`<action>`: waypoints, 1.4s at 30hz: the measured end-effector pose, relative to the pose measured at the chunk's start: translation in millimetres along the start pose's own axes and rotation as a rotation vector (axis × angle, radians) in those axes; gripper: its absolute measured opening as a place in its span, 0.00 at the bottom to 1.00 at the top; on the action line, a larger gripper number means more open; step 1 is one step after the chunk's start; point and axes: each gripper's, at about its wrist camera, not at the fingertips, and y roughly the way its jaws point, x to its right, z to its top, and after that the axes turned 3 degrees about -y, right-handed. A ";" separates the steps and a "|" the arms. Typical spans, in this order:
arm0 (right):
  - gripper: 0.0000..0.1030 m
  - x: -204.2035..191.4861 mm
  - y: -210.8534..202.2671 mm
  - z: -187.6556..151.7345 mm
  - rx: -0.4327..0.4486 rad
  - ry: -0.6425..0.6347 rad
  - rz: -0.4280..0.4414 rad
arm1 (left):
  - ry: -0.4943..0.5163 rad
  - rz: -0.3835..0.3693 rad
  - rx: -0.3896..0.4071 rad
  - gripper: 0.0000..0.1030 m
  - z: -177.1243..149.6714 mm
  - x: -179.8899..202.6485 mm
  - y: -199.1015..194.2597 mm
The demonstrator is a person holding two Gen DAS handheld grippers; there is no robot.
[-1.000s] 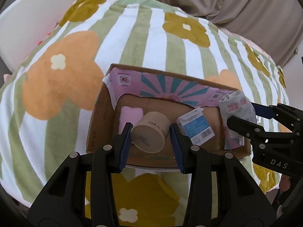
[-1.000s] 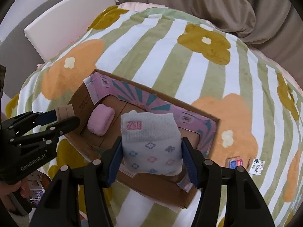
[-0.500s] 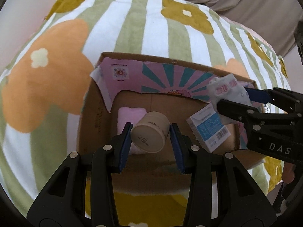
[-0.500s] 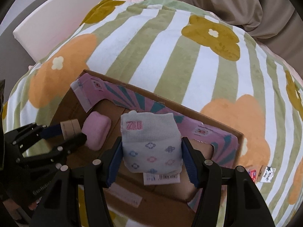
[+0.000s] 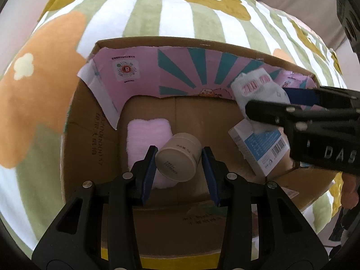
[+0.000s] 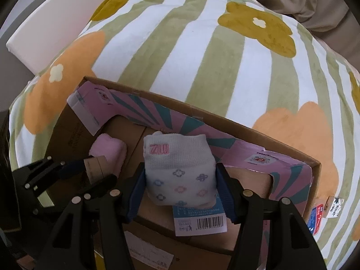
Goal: Organize objects
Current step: 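Open the left tool releasing the cylinder while the right tool drops the sock bundle into the box, then move both tools back toward the remaining items on the blanket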
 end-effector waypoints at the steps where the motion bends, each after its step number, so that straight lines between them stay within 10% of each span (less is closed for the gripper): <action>1: 0.54 0.6 0.5 1.3 -0.001 0.009 0.008 | 0.010 0.000 -0.003 0.36 0.0 1.3 -0.2; 6: 0.60 3.1 -0.8 4.7 -0.022 0.069 0.108 | 0.046 0.044 -0.007 0.41 1.2 7.4 -5.3; 8: 0.77 5.5 -3.5 4.1 -0.021 0.097 0.122 | 0.060 0.048 -0.006 1.00 1.0 8.7 -8.1; 11: 0.99 10.5 -14.3 2.1 0.020 0.138 0.136 | 0.069 0.038 0.016 1.00 -0.3 9.5 -12.0; 42: 0.99 36.5 -72.5 -14.7 0.072 0.124 0.046 | 0.061 0.050 0.085 1.00 4.1 51.0 -63.4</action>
